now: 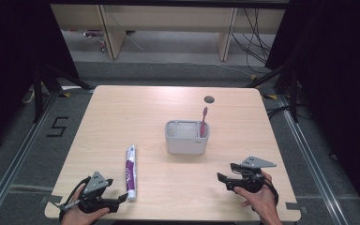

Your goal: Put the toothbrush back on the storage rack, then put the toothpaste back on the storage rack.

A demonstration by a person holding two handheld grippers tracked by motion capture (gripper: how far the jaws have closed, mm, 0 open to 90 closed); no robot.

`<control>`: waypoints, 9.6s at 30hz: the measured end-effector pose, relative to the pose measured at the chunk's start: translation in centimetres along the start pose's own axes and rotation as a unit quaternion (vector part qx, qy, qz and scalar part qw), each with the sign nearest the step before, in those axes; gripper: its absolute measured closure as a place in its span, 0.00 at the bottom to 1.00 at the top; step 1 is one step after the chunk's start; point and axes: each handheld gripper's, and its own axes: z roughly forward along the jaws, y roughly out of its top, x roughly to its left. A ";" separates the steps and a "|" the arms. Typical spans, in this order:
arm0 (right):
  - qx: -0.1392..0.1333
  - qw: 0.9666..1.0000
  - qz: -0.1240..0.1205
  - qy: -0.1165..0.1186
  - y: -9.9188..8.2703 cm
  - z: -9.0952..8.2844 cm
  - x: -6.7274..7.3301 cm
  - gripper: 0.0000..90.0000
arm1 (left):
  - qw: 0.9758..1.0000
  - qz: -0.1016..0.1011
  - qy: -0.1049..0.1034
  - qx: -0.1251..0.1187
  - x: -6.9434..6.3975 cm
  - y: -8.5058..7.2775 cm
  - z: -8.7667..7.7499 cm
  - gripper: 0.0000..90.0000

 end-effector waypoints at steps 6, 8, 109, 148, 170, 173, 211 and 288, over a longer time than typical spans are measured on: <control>0.009 1.000 -0.003 -0.005 -0.4 -0.2 0.4 0.26 | 1.000 0.001 0.002 -0.002 -0.1 0.0 0.0 0.23; 0.012 1.000 0.002 0.001 -0.6 -0.2 0.5 0.22 | 1.000 0.002 0.001 0.000 -0.1 0.0 0.0 0.23; 0.066 0.998 0.002 0.010 -4.0 -2.2 2.4 0.24 | 0.994 -0.055 0.021 0.092 3.3 6.4 6.7 0.32; 0.067 0.998 -0.013 0.008 -3.9 -2.3 2.3 0.25 | 0.972 0.078 -0.009 0.222 2.0 8.3 7.6 0.62; 0.065 0.998 -0.012 0.010 -3.8 -2.3 2.5 0.25 | 0.956 0.118 -0.027 0.266 0.9 9.2 7.4 0.77; 0.067 0.998 0.000 0.013 -3.8 -2.3 2.6 0.25 | 0.953 0.122 -0.030 0.274 0.8 9.3 7.5 0.77; 0.072 0.997 -0.005 0.012 -3.9 -2.2 2.7 0.26 | 0.929 0.155 -0.048 0.332 0.4 10.0 8.8 0.83; 0.065 0.998 -0.014 0.006 -3.9 -2.2 2.1 0.27 | 0.999 0.023 -0.014 -0.045 4.0 15.1 2.9 0.84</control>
